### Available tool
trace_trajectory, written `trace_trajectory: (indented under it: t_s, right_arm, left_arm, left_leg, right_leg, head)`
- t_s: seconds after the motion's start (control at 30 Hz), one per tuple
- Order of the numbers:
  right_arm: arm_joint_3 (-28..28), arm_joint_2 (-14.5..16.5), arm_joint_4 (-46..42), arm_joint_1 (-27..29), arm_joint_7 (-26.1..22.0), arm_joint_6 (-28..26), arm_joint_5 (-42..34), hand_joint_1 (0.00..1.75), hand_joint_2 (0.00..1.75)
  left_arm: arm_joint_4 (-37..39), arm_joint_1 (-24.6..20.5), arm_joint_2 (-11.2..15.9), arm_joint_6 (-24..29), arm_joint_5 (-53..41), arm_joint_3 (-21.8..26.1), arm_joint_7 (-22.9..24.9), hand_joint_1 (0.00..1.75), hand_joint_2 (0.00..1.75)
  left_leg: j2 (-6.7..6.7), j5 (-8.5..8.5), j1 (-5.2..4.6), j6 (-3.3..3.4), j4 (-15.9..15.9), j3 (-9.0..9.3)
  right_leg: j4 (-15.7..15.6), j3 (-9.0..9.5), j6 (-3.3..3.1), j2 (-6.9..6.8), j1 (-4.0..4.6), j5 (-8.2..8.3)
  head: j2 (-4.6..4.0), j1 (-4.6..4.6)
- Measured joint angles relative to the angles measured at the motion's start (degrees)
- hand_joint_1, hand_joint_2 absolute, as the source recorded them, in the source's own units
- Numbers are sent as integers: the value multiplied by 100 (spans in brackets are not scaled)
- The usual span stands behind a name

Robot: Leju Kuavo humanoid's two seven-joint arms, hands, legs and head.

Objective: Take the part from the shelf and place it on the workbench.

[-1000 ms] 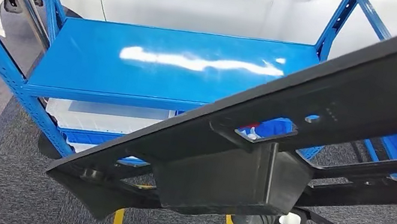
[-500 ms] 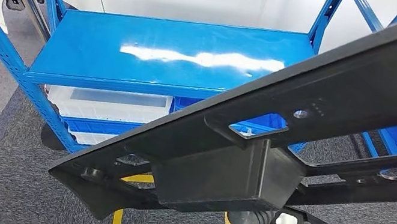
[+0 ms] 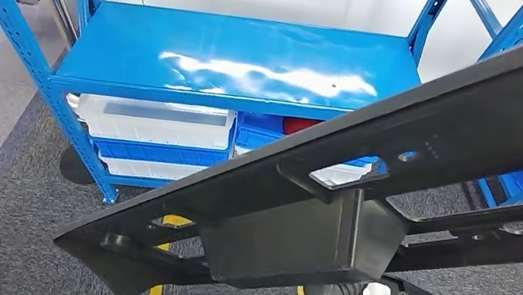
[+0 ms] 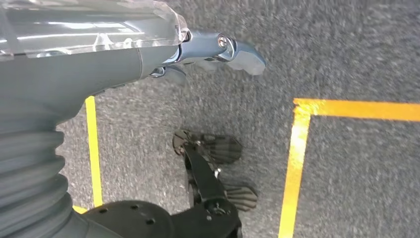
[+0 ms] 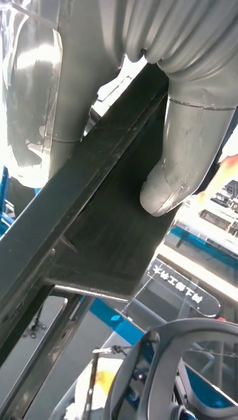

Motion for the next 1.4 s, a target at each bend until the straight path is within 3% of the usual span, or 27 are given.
trace_trajectory:
  t_s: [0.03, 0.1, 0.13, 0.17, 0.2, 0.3, 0.37, 0.5, 0.57, 0.63, 0.67, 0.7, 0.73, 0.8, 0.83, 0.9, 1.0, 1.07, 1.13, 1.17, 1.2, 1.23, 1.27, 1.33, 1.4]
  right_arm:
    - [-44, 19, -17, 33, 0, 48, 2, 175, 175]
    - [-135, 47, -47, 113, 0, 136, 13, 175, 175]
    - [-182, 61, -59, 159, 0, 178, 24, 175, 175]
    - [-225, 74, -68, 199, 0, 209, 37, 175, 175]
    - [-262, 86, -75, 229, 0, 233, 49, 175, 175]
    - [-348, 130, -122, 255, 0, 259, 78, 175, 175]
    - [-390, 156, -166, 261, 0, 251, 92, 175, 175]
    - [-457, 190, -251, 295, 0, 212, 98, 175, 175]
    - [-474, 207, -294, 312, 0, 219, 97, 175, 175]
    - [-503, 216, -311, 352, 0, 225, 100, 175, 175]
    - [-521, 215, -312, 377, 0, 225, 105, 175, 175]
    - [-542, 215, -312, 397, 0, 223, 115, 175, 175]
    - [-558, 215, -312, 410, 0, 225, 129, 175, 175]
    - [-579, 219, -310, 418, 0, 252, 179, 175, 175]
    - [-595, 225, -308, 420, 0, 264, 216, 175, 175]
    - [-627, 238, -302, 430, 0, 222, 294, 175, 175]
    - [-640, 234, -326, 452, 1, 6, 377, 175, 175]
    - [-640, 218, -380, 458, 0, -101, 406, 175, 175]
    - [-640, 191, -426, 478, -1, -158, 410, 175, 175]
    - [-640, 172, -441, 499, -1, -184, 410, 175, 175]
    - [-640, 152, -455, 520, 0, -212, 413, 175, 175]
    - [-640, 131, -472, 538, 0, -247, 417, 175, 175]
    - [-640, 112, -492, 547, 0, -283, 422, 175, 175]
    - [-639, 73, -534, 544, 0, -376, 441, 175, 175]
    - [-638, 31, -554, 535, 0, -475, 465, 175, 175]
  left_arm:
    - [0, 0, -1, 3, 0, 0, 4, 0, 175]
    - [0, 4, -2, 8, -1, 0, 10, 0, 175]
    - [0, 10, -2, 10, -1, 1, 18, 0, 175]
    - [0, 17, -2, 13, 0, 1, 28, 0, 175]
    - [0, 23, -2, 17, 1, 1, 39, 0, 175]
    - [0, 22, -4, 31, -3, 1, 61, 0, 175]
    - [0, 11, -7, 32, -17, 0, 79, 0, 175]
    - [-2, -8, -2, 31, -47, -4, 126, 0, 175]
    - [-2, -12, 5, 26, -56, -9, 146, 0, 175]
    - [-2, -9, 10, 24, -61, -13, 160, 0, 175]
    - [-2, -7, 13, 24, -63, -15, 163, 0, 175]
    - [-2, -5, 14, 24, -70, -19, 164, 0, 175]
    - [-2, -5, 16, 24, -78, -23, 166, 0, 175]
    - [-2, -4, 22, 24, -77, -29, 169, 0, 175]
    - [-2, -4, 24, 24, -65, -31, 173, 0, 175]
    - [-2, 6, 26, 24, -36, -33, 183, 0, 175]
    - [-2, 1, 31, 24, -11, -37, 190, 0, 175]
    - [-2, -21, 37, 25, 3, -38, 187, 0, 175]
    - [-2, -20, 44, 26, 12, -38, 186, 0, 175]
    - [-2, -16, 47, 26, 15, -38, 186, 0, 175]
    - [-2, -15, 49, 26, 20, -38, 186, 0, 175]
    - [-2, -18, 50, 26, 24, -37, 186, 0, 175]
    - [-2, -24, 50, 27, 28, -37, 186, 0, 175]
    - [-2, -30, 48, 46, 38, -37, 180, 0, 175]
    - [-2, -25, 46, 98, 42, -38, 151, 0, 175]
  left_leg:
    - [10, 45, 11, 39, -13, -30]
    - [20, 115, 5, 79, -8, -113]
    - [21, 145, -1, 82, 0, -157]
    - [20, 168, -6, 82, 11, -198]
    - [20, 185, -11, 77, 25, -230]
    - [20, 202, -35, 51, 69, -274]
    - [20, 215, -44, 4, 91, -306]
    - [15, 173, -45, -117, 155, -364]
    - [6, -123, -22, -172, 607, -567]
    - [5, -468, 8, -230, 1334, -877]
    - [6, -527, 24, -254, 1558, -963]
    - [5, -484, 41, -274, 1589, -957]
    - [-1, -339, 60, -286, 1384, -836]
    - [-101, -10, 95, -287, 658, -445]
    - [-178, 74, 103, -271, 351, -289]
    - [-273, 71, 93, -223, 127, -198]
    - [-161, 121, 95, -113, 90, -215]
    - [-69, 160, 105, -29, 54, -221]
    - [28, 166, 79, 8, 55, -237]
    - [83, 167, 69, 10, 58, -243]
    - [136, 166, 64, 10, 63, -249]
    - [189, 163, 61, 8, 70, -251]
    - [237, 157, 60, 1, 77, -249]
    - [315, 129, 40, -37, 109, -246]
    - [390, 107, 7, -95, 128, -246]
  right_leg:
    - [205, -87, 23, 7, -3, -164]
    - [908, -360, 53, 15, -13, -622]
    - [1246, -476, 63, 15, -13, -782]
    - [1434, -517, 67, 15, -13, -842]
    - [1405, -446, 60, 15, -12, -793]
    - [336, 223, -27, 11, 11, -380]
    - [-104, 446, -91, 11, 45, -300]
    - [-211, 439, -196, 12, 13, -231]
    - [-254, 434, -247, 0, -11, -188]
    - [-255, 411, -264, 6, -7, -176]
    - [-249, 403, -261, 22, -6, -171]
    - [-240, 394, -254, 45, -7, -167]
    - [-225, 385, -243, 80, -11, -163]
    - [-182, 354, -209, 160, -15, -162]
    - [-150, 321, -177, 210, -14, -159]
    - [-114, 247, -97, 296, -18, -129]
    - [-81, 181, 13, 341, -31, -122]
    - [295, 5, 58, 218, -36, -366]
    - [1055, -346, 90, 114, -45, -741]
    - [1387, -501, 103, 100, -48, -854]
    - [1542, -570, 110, 91, -48, -863]
    - [1466, -523, 111, 72, -49, -762]
    - [1166, -359, 107, 29, -49, -579]
    - [362, 63, 60, -181, -18, -267]
    - [-30, 240, -29, -314, 25, -193]
  head:
    - [0, 0]
    - [0, -1]
    - [0, -1]
    - [0, -1]
    - [0, -1]
    - [0, -1]
    - [0, -1]
    - [0, -1]
    - [0, -1]
    - [0, -1]
    - [0, -1]
    - [0, -1]
    - [0, -1]
    - [0, -1]
    - [0, -1]
    - [0, -1]
    - [0, -1]
    - [0, 0]
    - [0, -1]
    - [0, -1]
    - [0, 0]
    - [0, 0]
    - [0, 0]
    - [0, 0]
    - [0, -1]
